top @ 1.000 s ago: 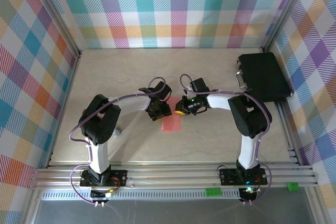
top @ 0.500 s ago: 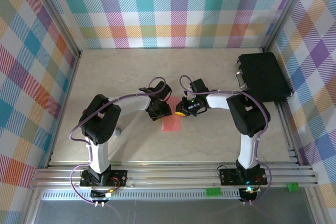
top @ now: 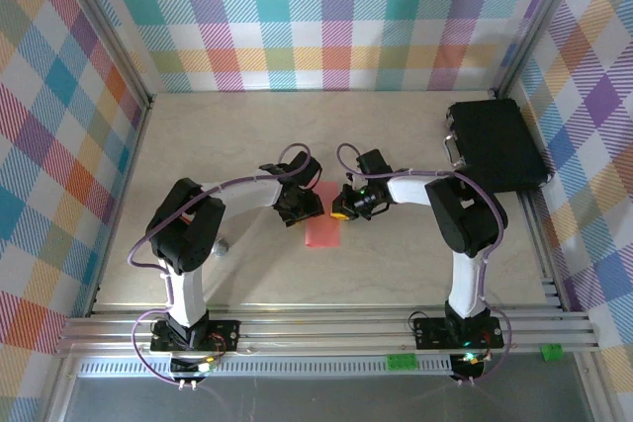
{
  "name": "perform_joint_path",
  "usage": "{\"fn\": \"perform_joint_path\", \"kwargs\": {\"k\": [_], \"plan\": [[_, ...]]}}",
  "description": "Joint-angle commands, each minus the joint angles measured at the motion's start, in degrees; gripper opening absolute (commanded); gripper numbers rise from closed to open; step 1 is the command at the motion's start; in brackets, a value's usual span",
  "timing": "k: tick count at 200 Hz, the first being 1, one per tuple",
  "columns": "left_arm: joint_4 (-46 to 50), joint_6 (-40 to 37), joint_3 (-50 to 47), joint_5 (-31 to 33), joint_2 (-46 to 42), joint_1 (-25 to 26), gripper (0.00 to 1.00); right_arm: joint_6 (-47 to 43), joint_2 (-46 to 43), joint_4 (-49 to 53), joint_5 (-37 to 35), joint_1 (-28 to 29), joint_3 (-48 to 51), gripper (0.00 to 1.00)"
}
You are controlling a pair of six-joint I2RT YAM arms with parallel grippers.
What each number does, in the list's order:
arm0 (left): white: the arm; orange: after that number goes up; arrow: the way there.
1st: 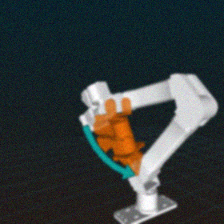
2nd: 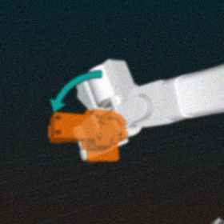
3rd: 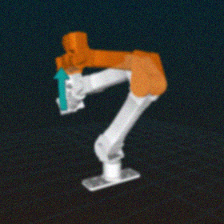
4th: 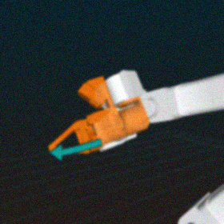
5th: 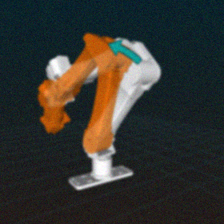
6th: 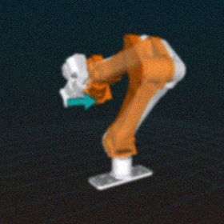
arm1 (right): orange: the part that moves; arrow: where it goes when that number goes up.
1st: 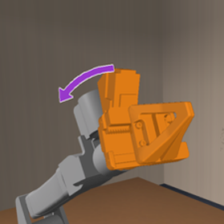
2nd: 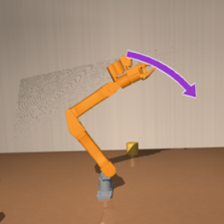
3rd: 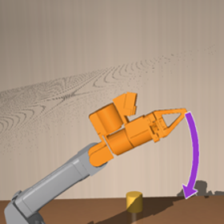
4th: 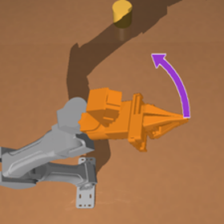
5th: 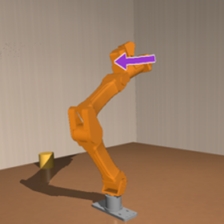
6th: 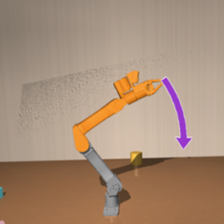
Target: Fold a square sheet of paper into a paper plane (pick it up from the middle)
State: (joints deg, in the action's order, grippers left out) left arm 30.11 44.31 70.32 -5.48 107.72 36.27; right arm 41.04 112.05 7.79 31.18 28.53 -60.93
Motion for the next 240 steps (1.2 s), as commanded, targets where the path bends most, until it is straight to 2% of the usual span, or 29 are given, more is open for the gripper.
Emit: {"fn": "perform_joint_path", "kwargs": {"k": [1, 19, 37, 88, 117, 201, 240], "plan": [[1.86, -2.16, 0.61, 1.43, -5.07, -3.00, 0.56, -1.66, 2.88, 8.48, -6.39, 0.33, 1.00, 0.06], [0.10, -2.95, 0.86, -1.29, -7.65, -3.49, 0.56, -2.12, 3.07, 10.01, -7.72, 0.29, 0.85, 0.06], [-3.97, -2.56, -0.10, -5.68, -8.76, -3.51, 0.50, -2.37, 3.33, 11.81, -9.16, 0.29, 0.31, 0.05], [-21.27, 5.41, -5.86, -19.78, -4.81, -3.49, 0.16, -2.65, 3.91, 13.60, -10.57, 0.31, -0.60, 0.03], [-23.76, 7.02, -6.36, -22.20, -2.27, -3.27, 0.00, -2.65, 4.25, 13.92, -10.88, 0.28, -0.77, 0.02], [-11.41, 0.54, -2.26, -18.88, 3.70, -2.93, 0.00, -2.72, 4.93, 15.95, -12.58, 0.29, -0.95, 0.02], [-12.33, -0.51, -3.75, -19.66, 4.94, -4.22, 0.00, -3.18, 5.63, 18.33, -14.20, 0.29, -1.30, 0.02]]}}
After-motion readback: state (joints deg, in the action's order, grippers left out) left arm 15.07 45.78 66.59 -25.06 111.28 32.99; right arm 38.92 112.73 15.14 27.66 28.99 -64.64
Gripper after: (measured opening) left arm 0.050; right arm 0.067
